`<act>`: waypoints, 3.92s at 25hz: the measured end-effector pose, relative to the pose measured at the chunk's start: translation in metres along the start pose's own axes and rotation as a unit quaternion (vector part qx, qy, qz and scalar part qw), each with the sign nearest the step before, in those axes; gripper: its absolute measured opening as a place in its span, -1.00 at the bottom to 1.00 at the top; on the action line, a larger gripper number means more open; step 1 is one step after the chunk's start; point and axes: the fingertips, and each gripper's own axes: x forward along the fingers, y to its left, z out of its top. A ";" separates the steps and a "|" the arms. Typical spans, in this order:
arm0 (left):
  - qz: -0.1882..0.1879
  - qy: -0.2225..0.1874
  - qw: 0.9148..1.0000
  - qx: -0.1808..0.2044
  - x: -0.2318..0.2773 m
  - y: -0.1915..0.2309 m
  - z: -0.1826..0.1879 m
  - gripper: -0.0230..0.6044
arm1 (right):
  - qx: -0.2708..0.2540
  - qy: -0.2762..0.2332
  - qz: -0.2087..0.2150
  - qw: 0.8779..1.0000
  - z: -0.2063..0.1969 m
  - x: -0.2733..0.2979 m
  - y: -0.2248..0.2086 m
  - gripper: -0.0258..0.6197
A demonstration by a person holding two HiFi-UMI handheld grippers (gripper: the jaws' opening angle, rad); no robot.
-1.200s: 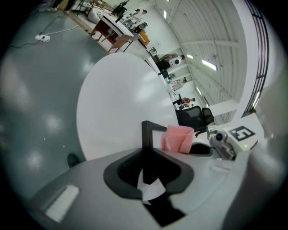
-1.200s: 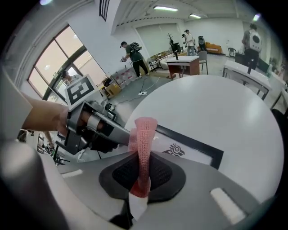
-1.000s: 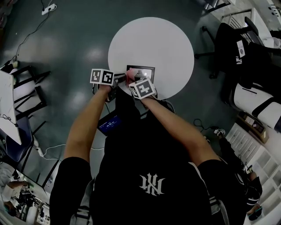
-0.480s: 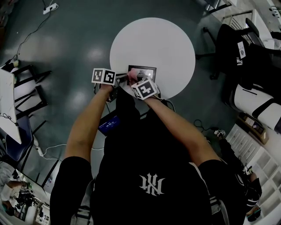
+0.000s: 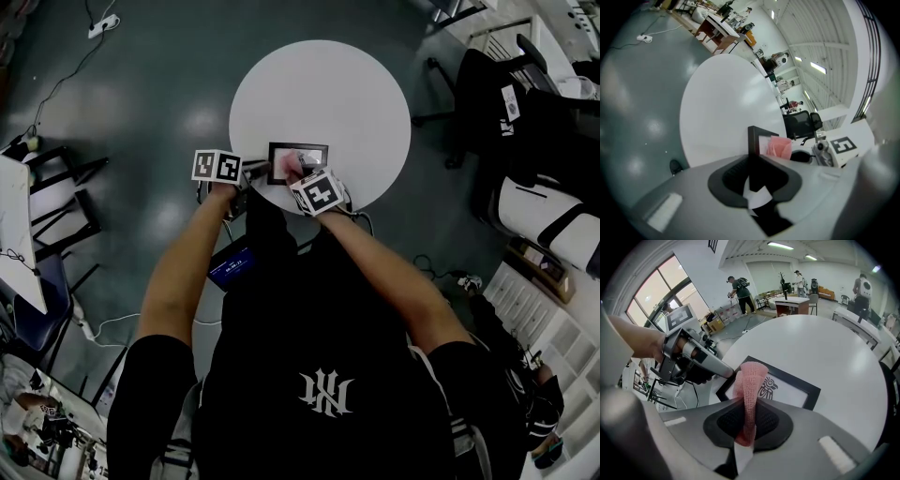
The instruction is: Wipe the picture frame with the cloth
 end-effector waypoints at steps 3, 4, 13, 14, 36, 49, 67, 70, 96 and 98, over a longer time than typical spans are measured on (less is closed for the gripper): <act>-0.001 0.000 1.000 0.000 -0.001 0.000 0.000 -0.73 | -0.005 0.005 -0.016 1.000 -0.006 -0.005 -0.011 -0.83; -0.001 0.001 1.000 0.000 -0.001 0.001 -0.001 -0.73 | -0.005 0.006 -0.021 1.000 -0.008 -0.007 -0.015 -0.83; 0.001 0.001 1.000 -0.002 0.005 -0.003 0.001 -0.73 | -0.029 0.009 -0.050 0.998 -0.021 -0.021 -0.045 -0.83; 0.001 0.001 1.000 -0.002 0.004 -0.003 0.001 -0.73 | -0.040 0.009 -0.054 0.998 -0.021 -0.023 -0.045 -0.83; -0.003 -0.001 1.000 -0.009 0.003 -0.003 -0.001 -0.74 | 0.002 -0.011 -0.073 0.997 -0.026 -0.052 -0.064 -0.83; -0.004 -0.008 1.000 -0.016 0.003 -0.001 0.000 -0.74 | -0.078 -0.012 0.051 0.996 0.012 0.007 0.048 -0.83; -0.007 -0.001 1.000 -0.018 0.002 0.000 0.001 -0.74 | -0.138 -0.007 0.022 0.990 -0.002 0.005 0.033 -0.83; -0.007 0.001 1.000 -0.017 0.002 -0.001 0.001 -0.74 | -0.132 -0.006 0.014 0.991 -0.008 0.000 0.022 -0.83; 0.000 -0.003 1.000 -0.015 0.001 -0.003 0.000 -0.73 | -0.149 0.006 -0.081 0.986 -0.044 -0.042 -0.061 -0.83; 0.001 -0.002 1.000 -0.014 0.001 -0.003 0.000 -0.73 | -0.145 0.012 -0.090 0.985 -0.045 -0.041 -0.069 -0.83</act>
